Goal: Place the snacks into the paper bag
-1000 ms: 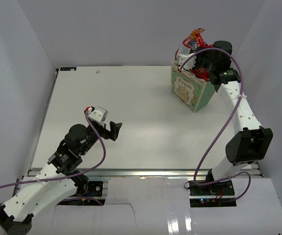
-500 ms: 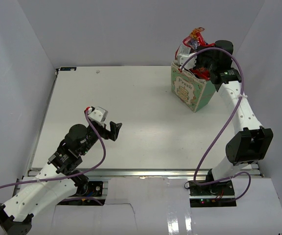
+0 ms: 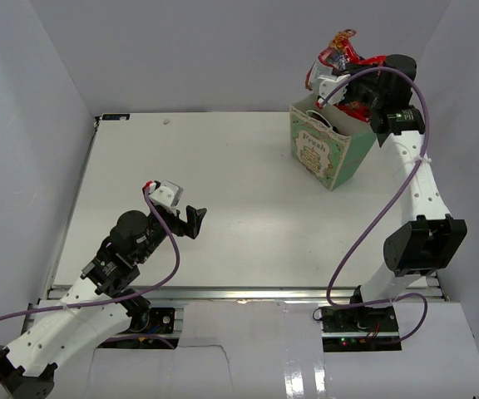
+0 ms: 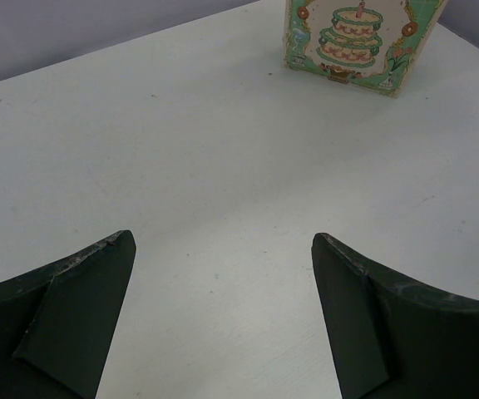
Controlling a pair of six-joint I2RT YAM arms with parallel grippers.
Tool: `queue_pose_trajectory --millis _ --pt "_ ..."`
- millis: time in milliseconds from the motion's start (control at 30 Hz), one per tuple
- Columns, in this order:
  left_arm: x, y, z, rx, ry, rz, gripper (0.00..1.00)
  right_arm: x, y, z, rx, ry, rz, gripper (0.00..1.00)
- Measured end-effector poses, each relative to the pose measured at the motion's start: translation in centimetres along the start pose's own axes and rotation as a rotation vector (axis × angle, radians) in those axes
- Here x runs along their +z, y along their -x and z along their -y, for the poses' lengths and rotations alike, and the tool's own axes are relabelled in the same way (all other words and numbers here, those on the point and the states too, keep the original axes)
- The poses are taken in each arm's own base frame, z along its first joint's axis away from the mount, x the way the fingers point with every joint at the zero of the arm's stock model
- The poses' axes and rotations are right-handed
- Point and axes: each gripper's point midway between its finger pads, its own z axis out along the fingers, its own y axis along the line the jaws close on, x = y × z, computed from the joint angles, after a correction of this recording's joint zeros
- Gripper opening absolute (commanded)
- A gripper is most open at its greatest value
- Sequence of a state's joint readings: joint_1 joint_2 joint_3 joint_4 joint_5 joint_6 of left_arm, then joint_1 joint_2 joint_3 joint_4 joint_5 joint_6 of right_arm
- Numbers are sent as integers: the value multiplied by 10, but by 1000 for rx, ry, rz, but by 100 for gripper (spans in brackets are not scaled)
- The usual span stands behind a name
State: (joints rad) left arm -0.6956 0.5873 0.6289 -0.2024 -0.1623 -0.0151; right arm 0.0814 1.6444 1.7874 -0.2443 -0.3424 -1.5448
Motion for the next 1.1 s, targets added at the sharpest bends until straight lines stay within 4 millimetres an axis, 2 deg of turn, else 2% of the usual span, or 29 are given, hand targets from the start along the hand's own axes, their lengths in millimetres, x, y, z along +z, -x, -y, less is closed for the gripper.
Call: queue_pose_trajectory --millis 167,733,1100 --pt "0 0 -1 0 7 0 98 -2 -1 4 4 -8 13 8" --pt "0 0 -1 0 6 0 98 -9 5 -11 55 49 91 8" --pt "0 0 -1 0 6 0 98 -32 15 5 40 27 105 8"
